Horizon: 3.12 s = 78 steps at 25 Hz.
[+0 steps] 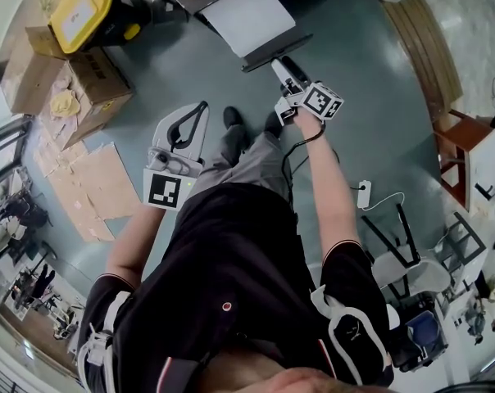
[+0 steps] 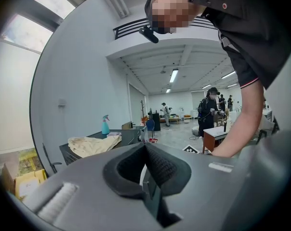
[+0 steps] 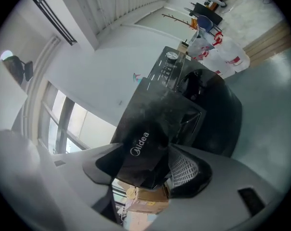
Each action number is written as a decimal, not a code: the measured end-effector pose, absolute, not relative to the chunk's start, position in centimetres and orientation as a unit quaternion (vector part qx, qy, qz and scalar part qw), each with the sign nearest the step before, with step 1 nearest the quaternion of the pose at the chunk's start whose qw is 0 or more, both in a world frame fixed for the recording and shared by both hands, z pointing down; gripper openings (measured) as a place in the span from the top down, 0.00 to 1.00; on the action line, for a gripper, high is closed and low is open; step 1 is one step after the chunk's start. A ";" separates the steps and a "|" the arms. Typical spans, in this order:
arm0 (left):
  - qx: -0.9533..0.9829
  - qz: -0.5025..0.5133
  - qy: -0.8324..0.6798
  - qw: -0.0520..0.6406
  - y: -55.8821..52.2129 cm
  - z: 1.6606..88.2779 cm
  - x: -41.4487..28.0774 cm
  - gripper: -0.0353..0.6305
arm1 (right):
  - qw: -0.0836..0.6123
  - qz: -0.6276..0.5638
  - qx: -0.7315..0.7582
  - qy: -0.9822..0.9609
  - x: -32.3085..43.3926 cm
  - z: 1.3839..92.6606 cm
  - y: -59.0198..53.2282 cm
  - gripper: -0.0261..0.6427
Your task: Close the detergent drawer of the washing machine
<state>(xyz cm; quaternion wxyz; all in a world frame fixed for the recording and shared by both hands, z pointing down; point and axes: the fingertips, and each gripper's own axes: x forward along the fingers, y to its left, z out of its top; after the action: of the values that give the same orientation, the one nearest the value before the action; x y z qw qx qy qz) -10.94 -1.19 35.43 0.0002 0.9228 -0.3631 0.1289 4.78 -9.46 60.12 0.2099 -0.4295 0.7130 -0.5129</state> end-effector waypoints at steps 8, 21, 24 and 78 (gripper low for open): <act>0.924 0.134 -0.359 0.015 -0.9 36.9 -10.4 0.95 | 0.260 -0.537 -0.396 0.698 4.8 61.4 -9.7 0.52; 0.925 0.159 -0.346 0.027 -0.1 39.2 -9.9 0.95 | 0.339 -0.548 -0.331 0.689 4.9 62.0 -9.9 0.58; 0.924 0.163 -0.346 0.028 0.0 39.5 -9.9 0.95 | 0.354 -0.540 -0.315 0.696 4.9 61.8 -10.1 0.59; 0.918 0.205 -0.336 0.048 1.9 43.0 -10.3 0.95 | 0.446 -0.528 -0.271 0.670 5.0 61.4 -12.1 0.79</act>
<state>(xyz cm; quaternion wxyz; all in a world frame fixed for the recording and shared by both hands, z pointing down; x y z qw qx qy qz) -10.29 1.88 43.03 0.0479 0.9182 -0.3355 0.2048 4.96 -12.08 61.37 0.4460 -0.2712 0.6699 -0.5280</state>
